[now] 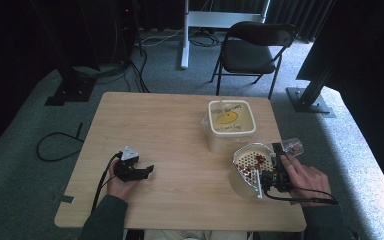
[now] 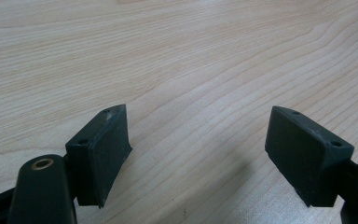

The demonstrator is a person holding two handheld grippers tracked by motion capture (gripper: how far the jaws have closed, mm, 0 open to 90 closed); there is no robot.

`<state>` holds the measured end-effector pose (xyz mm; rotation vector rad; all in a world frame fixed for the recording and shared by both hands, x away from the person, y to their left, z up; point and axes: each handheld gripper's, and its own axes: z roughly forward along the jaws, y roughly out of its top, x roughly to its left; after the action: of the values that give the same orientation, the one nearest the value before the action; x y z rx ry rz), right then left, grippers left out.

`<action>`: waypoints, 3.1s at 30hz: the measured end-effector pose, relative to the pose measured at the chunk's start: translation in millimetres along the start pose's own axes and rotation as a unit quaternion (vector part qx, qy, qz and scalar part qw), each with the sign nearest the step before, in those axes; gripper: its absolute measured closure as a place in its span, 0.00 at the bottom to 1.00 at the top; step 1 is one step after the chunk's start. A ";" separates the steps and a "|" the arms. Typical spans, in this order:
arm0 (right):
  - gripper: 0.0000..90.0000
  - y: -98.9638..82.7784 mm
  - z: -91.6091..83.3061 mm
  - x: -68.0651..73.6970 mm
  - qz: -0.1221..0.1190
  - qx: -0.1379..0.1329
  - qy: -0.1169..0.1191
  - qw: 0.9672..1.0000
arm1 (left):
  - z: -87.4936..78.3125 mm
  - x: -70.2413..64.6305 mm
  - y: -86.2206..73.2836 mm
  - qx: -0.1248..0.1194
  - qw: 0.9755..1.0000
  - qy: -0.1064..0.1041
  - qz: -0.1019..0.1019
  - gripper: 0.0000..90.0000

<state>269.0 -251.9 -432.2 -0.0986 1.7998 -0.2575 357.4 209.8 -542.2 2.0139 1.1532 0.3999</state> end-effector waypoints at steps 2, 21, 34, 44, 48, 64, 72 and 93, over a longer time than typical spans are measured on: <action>0.38 0.0 -0.3 0.6 0.004 -0.004 0.003 1.000 | -0.1 0.2 0.0 -0.001 1.000 0.000 -0.001 0.25; 0.38 -42.5 12.3 -18.5 0.316 -0.073 0.079 0.943 | 0.2 0.2 0.1 0.000 1.000 -0.001 -0.001 0.25; 0.37 -68.1 26.2 -30.7 0.485 -0.101 0.120 0.861 | 0.3 0.2 0.1 0.000 1.000 -0.001 -0.001 0.25; 0.37 -71.4 31.5 -39.5 0.540 -0.128 0.136 0.821 | 0.7 0.7 0.4 0.000 1.000 -0.001 -0.001 0.25; 0.37 -73.8 34.6 -42.3 0.568 -0.139 0.144 0.798 | 0.6 0.6 0.4 0.001 1.000 -0.002 0.000 0.25; 0.37 -76.2 49.5 -47.2 0.622 -0.164 0.168 0.747 | 0.3 0.1 -0.1 0.001 1.000 -0.001 0.000 0.25; 0.37 -82.0 67.2 -54.5 0.666 -0.177 0.188 0.700 | 0.6 -0.3 0.0 0.002 1.000 0.000 0.001 0.25; 0.37 -67.4 106.9 -86.5 0.690 -0.217 0.231 0.651 | 0.7 -0.2 0.2 0.002 1.000 -0.002 0.002 0.25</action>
<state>388.7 -312.8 -358.6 1.0783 1.8787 1.3640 357.8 209.2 -542.5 2.0197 1.1488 0.3967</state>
